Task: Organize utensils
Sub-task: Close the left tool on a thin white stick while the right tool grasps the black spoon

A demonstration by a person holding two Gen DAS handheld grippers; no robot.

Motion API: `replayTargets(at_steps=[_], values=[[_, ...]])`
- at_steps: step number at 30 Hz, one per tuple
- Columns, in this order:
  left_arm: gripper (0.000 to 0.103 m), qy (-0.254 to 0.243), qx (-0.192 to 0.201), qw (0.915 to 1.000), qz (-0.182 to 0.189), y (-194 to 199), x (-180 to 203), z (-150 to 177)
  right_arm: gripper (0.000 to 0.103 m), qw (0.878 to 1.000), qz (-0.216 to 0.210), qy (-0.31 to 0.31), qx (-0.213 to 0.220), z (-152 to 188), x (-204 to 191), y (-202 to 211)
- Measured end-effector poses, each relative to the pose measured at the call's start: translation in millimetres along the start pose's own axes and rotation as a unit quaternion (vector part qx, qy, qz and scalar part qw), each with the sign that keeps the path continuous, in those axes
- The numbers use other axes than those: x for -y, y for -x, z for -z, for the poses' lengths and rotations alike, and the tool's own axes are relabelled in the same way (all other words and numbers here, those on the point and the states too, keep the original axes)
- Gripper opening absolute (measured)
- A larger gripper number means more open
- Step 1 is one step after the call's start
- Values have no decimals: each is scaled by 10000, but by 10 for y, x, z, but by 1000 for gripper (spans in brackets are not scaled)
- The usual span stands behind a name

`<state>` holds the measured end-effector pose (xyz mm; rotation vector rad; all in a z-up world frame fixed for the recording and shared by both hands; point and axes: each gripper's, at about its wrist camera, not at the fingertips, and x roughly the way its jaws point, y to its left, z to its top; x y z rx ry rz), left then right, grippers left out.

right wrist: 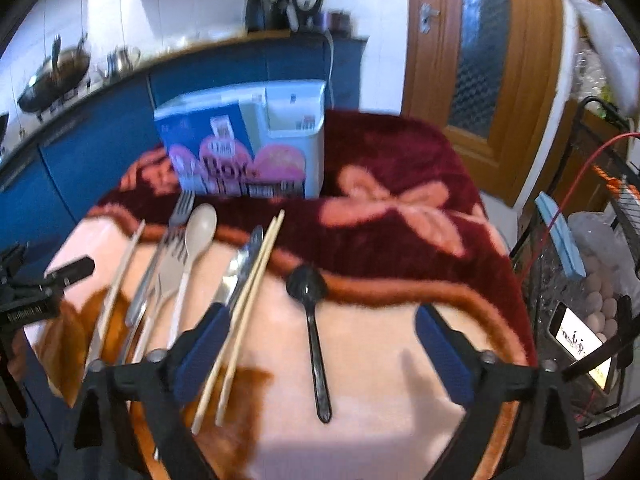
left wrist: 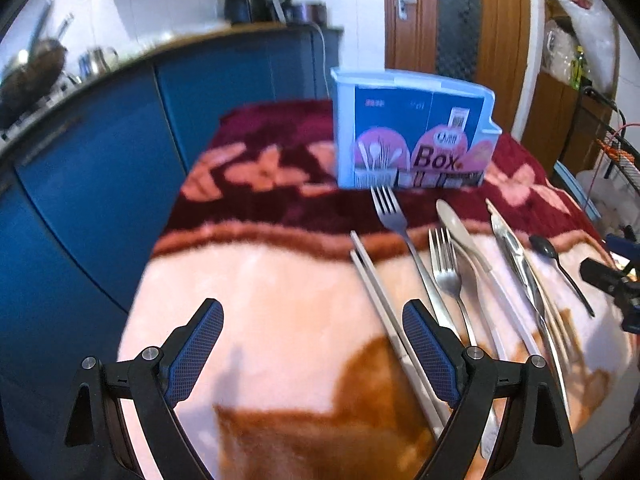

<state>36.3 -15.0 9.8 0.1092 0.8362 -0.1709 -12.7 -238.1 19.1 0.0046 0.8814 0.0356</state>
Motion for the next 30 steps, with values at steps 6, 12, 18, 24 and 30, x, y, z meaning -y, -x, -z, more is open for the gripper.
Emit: replayTargets(at_steps=[6,12,18,24,30], values=[[92,26,-746,9971,156,-205,-34,-91,77,9981,25,286,-548,-64,-30,-126],[90,-15,-1209,9922,312,-379,16,-134,69,9955,-154,271,-897,-81,4,-208],[87,222,-1446,9883,426,-483,-81,-147,63,9930,-219,343,-1107,-61,18,-290],[83,342,-1620,9845,584,-533,-90,-180,61,9909,-284,258,-1291,-81,61,-393],[69,289,-1799,9810,663,-528,-23,-229,60,9894,-268,272,-1400,-119,51,-420]])
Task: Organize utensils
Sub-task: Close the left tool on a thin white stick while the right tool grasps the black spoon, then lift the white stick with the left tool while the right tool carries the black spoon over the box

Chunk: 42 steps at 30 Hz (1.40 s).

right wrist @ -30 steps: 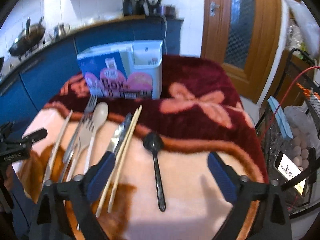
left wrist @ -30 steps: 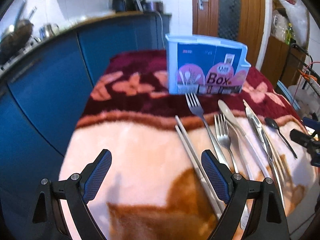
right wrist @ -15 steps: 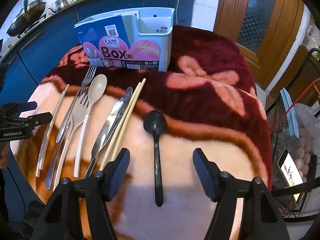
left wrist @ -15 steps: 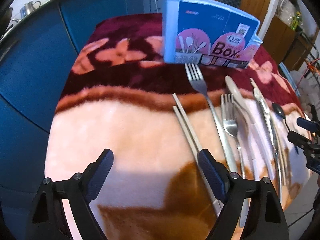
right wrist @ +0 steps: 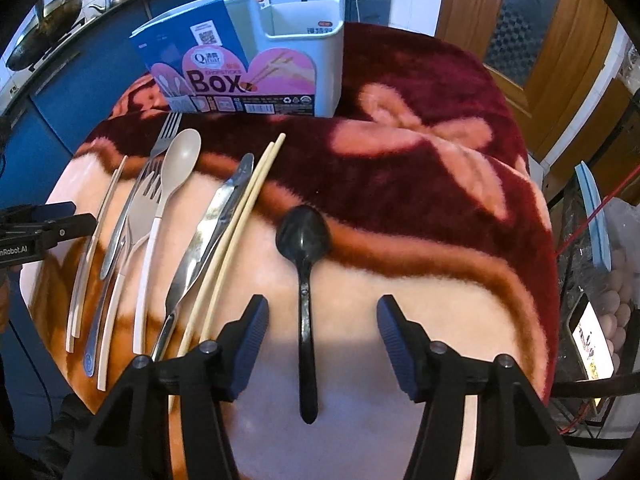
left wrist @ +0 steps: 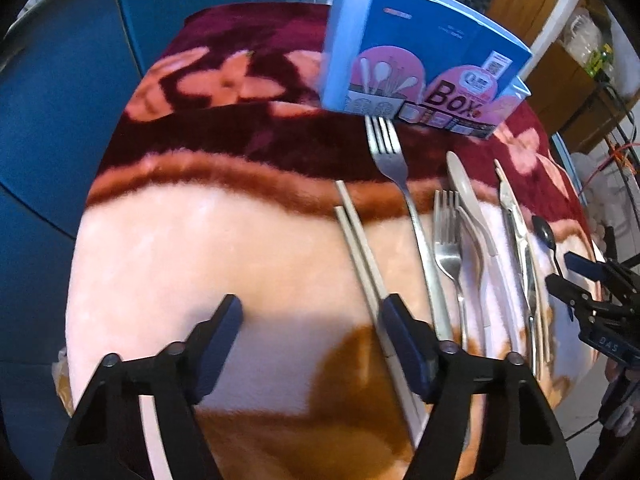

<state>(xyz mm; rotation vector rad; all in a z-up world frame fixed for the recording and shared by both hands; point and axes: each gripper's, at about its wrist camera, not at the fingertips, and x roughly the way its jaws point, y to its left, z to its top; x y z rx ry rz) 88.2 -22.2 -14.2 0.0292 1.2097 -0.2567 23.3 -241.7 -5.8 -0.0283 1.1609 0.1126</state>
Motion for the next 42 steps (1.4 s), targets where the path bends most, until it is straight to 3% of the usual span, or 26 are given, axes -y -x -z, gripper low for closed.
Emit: replayTargets(at_steps=[4,9,12,15,17,19,22,27,29,36,39,42], values=[[58,-193,-157,9996,-118,20,57,1,60,10000,-13,24,-18,-7,8,1],[58,-246,-343,9991,-22,7,106,43,60,10000,-60,22,-48,-24,31,-10],[55,-492,-358,9978,-277,-31,248,71,60,9999,-47,32,-109,-42,29,-27],[39,-626,-302,9971,-324,-29,352,60,59,9997,-16,112,-194,-67,14,-49],[21,-705,-265,9969,-238,-18,399,48,56,9996,-19,151,-256,-97,6,-59],[13,-770,-243,9967,-99,-18,431,54,52,9995,-103,58,-294,-126,29,-66],[13,-943,-160,9954,-11,-12,437,88,43,9994,-180,-92,-282,-133,106,-61],[8,-614,-225,9972,375,37,162,127,24,9995,-92,-102,-273,-132,129,-56],[8,-614,-269,9969,418,31,153,117,10,9995,-133,-137,-244,-129,130,-37],[5,-508,-5,9972,557,83,118,178,8,9972,-525,-506,185,-19,220,70],[5,-297,193,9970,686,134,15,230,8,9946,-345,-556,801,79,213,162],[5,-98,472,9953,845,213,-77,264,8,9870,-596,-897,1192,205,271,203]])
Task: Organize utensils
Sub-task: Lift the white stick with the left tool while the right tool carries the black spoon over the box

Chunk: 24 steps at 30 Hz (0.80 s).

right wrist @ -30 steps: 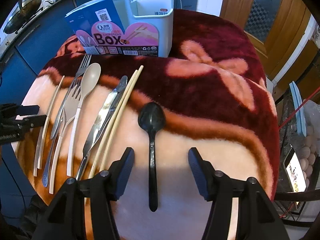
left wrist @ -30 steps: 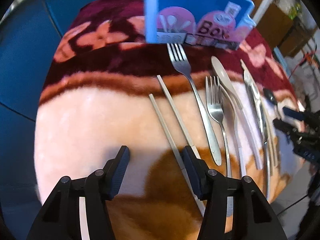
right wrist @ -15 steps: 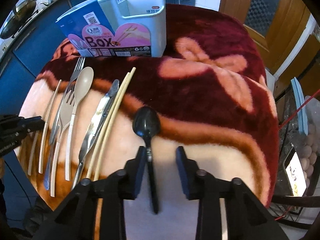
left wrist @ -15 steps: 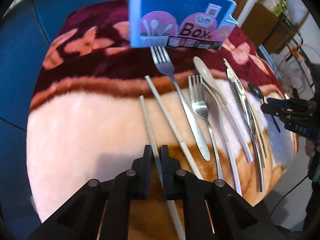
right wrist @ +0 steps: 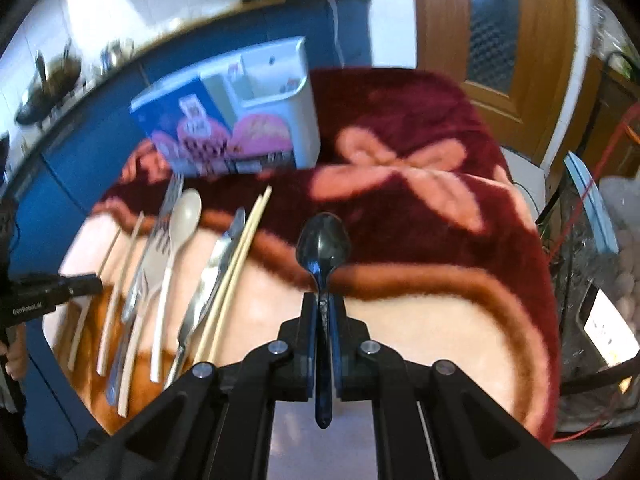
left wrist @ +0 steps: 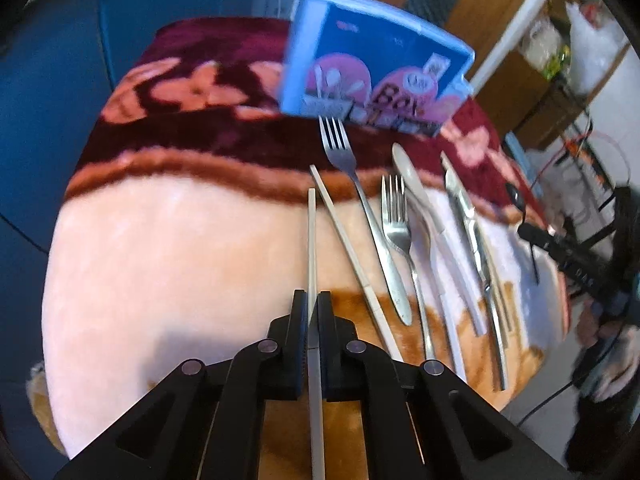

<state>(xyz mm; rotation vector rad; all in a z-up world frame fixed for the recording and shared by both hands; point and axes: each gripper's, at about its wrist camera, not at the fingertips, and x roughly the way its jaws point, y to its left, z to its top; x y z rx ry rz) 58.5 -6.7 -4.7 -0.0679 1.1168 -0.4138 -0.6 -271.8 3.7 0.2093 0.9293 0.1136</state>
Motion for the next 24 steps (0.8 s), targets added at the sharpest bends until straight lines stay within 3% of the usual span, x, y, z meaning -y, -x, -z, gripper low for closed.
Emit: replayTargets(at_steps=[4,13,24], values=[[5,-14,641,9979,55,244,-42,-56,8,9985,-210,-137,482,75,-5,56],[5,-47,1990,9800,-38,647,66,-465,8,9926,-425,-206,1121,7,-128,120],[5,66,3279,9446,131,800,287,-1230,8,9845,-473,121,1682,-235,-263,233]])
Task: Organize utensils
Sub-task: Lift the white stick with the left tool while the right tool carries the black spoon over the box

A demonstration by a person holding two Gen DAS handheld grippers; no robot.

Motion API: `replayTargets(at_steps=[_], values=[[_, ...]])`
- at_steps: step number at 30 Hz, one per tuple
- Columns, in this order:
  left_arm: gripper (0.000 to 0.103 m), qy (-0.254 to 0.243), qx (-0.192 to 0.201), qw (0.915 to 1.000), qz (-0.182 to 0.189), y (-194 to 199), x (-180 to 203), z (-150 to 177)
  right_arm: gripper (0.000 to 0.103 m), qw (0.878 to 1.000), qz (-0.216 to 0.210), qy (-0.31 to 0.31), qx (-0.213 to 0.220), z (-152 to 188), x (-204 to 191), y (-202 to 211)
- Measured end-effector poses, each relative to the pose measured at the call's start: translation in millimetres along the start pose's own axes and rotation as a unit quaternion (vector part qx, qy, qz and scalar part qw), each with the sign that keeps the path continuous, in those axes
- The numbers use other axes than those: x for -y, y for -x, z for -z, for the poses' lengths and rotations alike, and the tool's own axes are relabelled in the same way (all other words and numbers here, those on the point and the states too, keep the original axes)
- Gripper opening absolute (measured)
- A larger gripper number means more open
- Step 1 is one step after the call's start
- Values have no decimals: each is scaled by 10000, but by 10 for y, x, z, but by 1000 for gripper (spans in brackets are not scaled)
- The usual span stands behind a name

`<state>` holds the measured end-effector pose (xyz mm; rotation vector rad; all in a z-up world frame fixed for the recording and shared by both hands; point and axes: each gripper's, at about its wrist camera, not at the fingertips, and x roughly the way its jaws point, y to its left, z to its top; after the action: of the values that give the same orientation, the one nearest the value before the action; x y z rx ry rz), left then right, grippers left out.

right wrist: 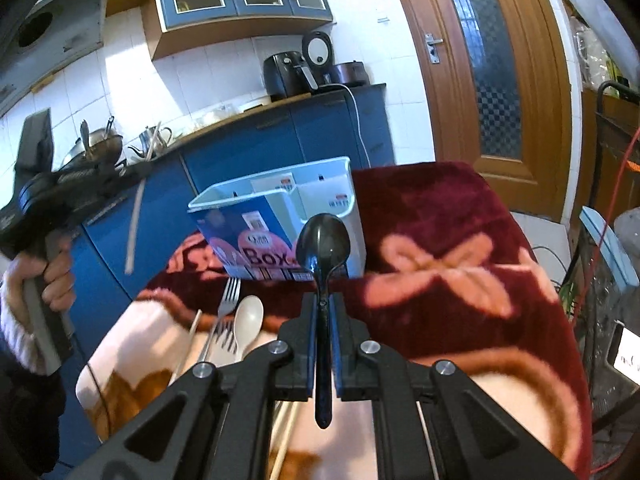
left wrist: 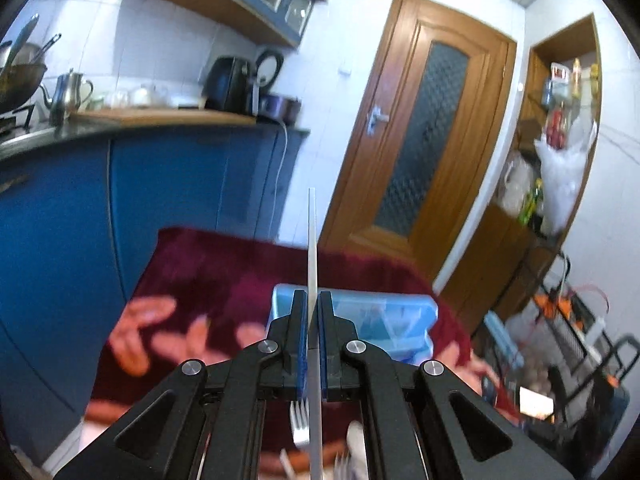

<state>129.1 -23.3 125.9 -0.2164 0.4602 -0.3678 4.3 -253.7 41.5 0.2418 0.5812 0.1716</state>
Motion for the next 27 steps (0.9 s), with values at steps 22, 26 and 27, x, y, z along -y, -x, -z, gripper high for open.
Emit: replayTargets(at_steps=[22,26,27], values=[[5,-147,1489,9866,-655,-701,91,89,8,9970,-486,189,570,-784,9,-590],[5,-133,1386,9884,-610,-768,48,151,8,9948,-598,-27,825,-946,96,-834],[5,-140,1377,9885,-605,-778,44,160,8,9944,-610,-60,858,-974,112,-902]])
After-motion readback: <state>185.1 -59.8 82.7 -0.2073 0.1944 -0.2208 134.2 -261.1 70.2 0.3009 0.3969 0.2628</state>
